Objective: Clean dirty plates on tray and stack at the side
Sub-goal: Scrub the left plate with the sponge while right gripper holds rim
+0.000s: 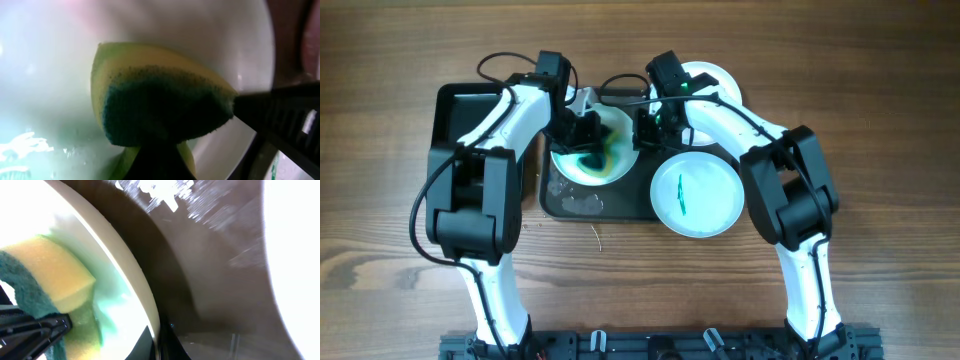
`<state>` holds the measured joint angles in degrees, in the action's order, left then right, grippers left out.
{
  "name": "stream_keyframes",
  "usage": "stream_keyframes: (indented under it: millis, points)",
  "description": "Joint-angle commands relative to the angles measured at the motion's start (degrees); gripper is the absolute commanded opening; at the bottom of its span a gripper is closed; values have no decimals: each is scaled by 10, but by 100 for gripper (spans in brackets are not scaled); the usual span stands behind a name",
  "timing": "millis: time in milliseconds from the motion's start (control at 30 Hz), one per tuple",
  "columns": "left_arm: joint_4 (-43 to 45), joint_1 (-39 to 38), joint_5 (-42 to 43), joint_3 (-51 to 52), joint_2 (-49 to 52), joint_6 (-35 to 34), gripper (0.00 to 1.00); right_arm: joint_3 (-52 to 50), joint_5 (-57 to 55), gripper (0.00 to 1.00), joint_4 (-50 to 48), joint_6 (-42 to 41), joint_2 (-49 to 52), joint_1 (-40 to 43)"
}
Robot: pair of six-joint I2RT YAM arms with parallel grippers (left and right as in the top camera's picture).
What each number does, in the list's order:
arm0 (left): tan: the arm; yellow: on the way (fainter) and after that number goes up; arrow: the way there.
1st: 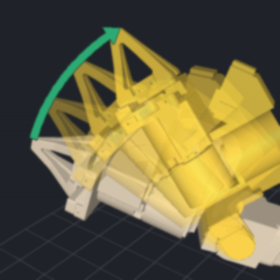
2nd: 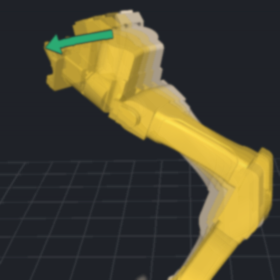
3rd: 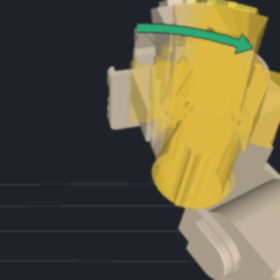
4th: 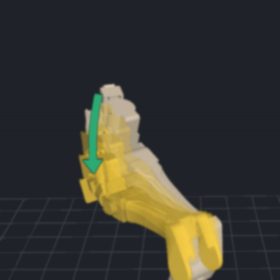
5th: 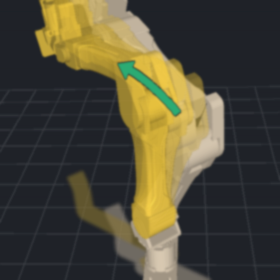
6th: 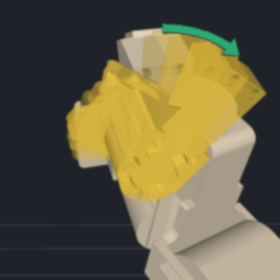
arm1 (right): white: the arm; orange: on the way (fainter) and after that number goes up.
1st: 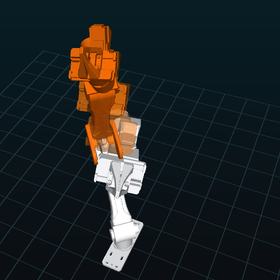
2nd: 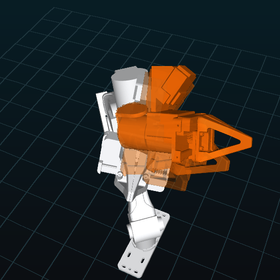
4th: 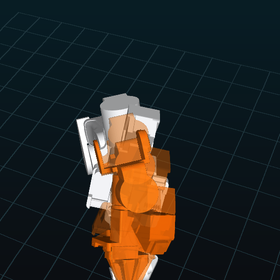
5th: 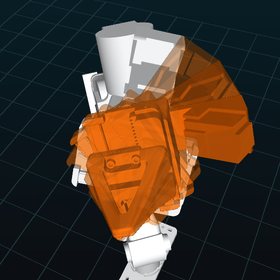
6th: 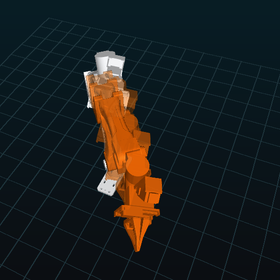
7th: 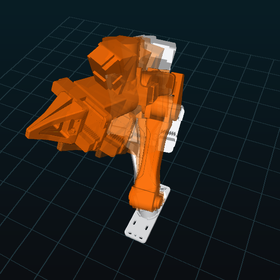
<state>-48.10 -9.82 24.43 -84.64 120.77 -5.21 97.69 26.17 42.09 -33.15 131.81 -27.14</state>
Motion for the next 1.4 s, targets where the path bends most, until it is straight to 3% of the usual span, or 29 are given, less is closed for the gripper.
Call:
stream_keyframes:
  millis: [0,133,233,400,733,900,1000,1233,1367]
  points:
    - [25,-17,-48,3,18,-24,4,-17,-17,4,-1,0,21,2]
    - [-2,-17,-334,-27,14,-156,4,-17,-17,4,0,0,21,2]
    - [-42,-23,-432,-54,9,-190,4,-17,-17,4,-1,-1,21,2]
    - [-49,-49,-436,-62,6,-193,4,-17,-16,4,-5,-1,21,2]
    - [-13,-78,-165,-59,10,-192,4,-17,-5,4,13,9,21,2]
    - [25,-77,-108,-59,10,-175,4,-17,-3,4,14,12,21,2]
    - [36,-71,-168,-59,10,-178,4,-17,-3,4,14,13,21,2]
    - [10,-67,-479,-59,10,-208,4,-17,-5,4,14,13,21,2]
    - [-26,-67,-532,-59,10,-210,4,-17,-6,4,10,11,21,2]
